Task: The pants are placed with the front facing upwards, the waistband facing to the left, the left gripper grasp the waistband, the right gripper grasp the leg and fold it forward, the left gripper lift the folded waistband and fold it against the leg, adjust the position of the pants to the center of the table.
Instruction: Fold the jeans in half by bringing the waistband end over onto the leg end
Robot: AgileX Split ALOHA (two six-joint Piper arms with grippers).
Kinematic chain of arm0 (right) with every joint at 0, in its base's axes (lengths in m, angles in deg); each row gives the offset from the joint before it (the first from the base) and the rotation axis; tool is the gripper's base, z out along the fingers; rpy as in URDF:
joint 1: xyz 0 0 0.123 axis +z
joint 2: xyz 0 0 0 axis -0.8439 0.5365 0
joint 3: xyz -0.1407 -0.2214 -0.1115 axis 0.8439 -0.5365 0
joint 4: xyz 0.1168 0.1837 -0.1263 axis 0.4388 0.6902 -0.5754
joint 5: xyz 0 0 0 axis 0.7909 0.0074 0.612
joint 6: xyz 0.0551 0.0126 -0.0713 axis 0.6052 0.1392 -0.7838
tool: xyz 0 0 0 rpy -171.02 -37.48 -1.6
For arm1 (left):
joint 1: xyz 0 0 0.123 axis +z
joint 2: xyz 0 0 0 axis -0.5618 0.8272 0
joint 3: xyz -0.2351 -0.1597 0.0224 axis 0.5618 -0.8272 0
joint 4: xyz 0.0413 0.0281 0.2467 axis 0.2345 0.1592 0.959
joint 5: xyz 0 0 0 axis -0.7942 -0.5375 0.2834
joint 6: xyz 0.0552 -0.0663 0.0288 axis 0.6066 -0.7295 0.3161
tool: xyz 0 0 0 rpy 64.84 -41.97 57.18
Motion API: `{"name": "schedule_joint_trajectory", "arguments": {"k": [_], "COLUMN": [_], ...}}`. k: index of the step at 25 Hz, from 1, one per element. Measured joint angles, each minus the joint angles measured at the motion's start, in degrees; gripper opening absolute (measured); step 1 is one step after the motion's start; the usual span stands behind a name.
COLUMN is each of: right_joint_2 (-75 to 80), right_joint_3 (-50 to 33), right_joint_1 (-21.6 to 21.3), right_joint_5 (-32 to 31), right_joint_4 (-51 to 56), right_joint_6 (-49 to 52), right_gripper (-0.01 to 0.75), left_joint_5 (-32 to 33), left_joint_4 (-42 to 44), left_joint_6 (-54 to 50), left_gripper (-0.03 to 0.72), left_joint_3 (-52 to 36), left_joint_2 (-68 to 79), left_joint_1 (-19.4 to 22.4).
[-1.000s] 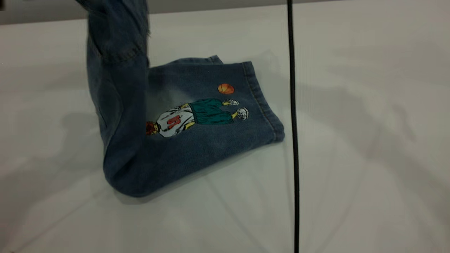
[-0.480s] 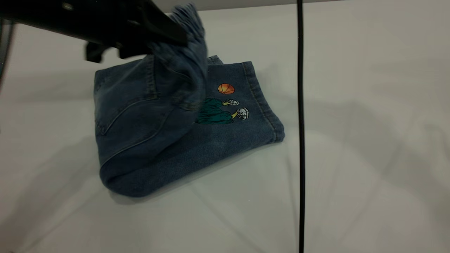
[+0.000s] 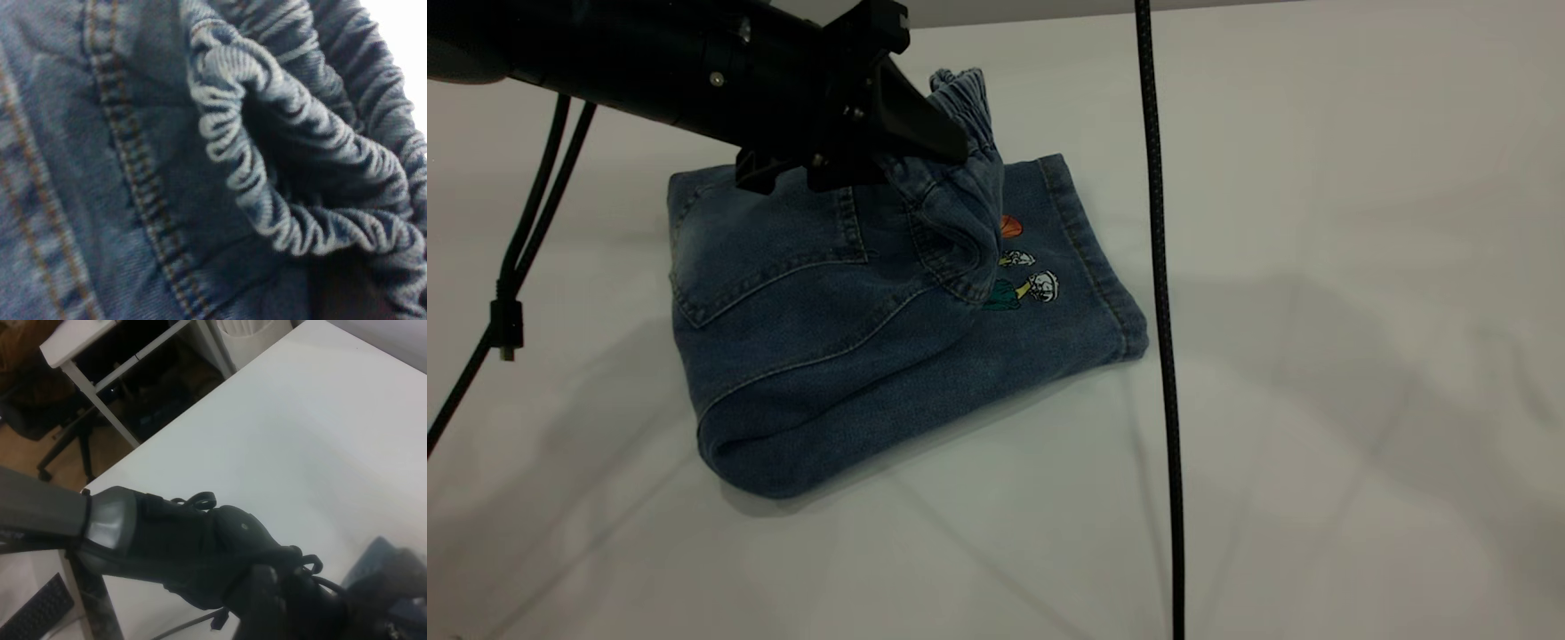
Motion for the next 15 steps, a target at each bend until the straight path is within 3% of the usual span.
{"name": "schedule_joint_trajectory", "arguments": {"k": [5,7,10,15], "right_joint_2": [0.0,0.0,0.0,-0.6], "right_joint_3": [0.0,0.0,0.0,0.0], "right_joint_1": [-0.1,-0.1,-0.3,-0.9], "right_joint_5": [-1.6,-3.0,-3.2,-0.2], "right_joint_4": [-4.0,-6.8,-10.4,-12.3], "right_joint_6": [0.6,0.6,1.0,2.1], "right_gripper": [0.477,0.477,0.477,0.477], "left_joint_5": [7.1,11.4,19.0,29.8], "left_joint_4": [2.3,6.4,13.9,27.0], "left_joint_6": [-0.4,-2.3,-6.8,-15.1], "left_gripper": [0.526,0.588,0.608,0.544], "left_joint_3": [-0.1,-0.1,-0.1,-0.1], "left_joint_2": [-2.0,-3.9,-7.4,-14.1], "left_joint_1": [2.2,4.2,8.1,14.8]}}
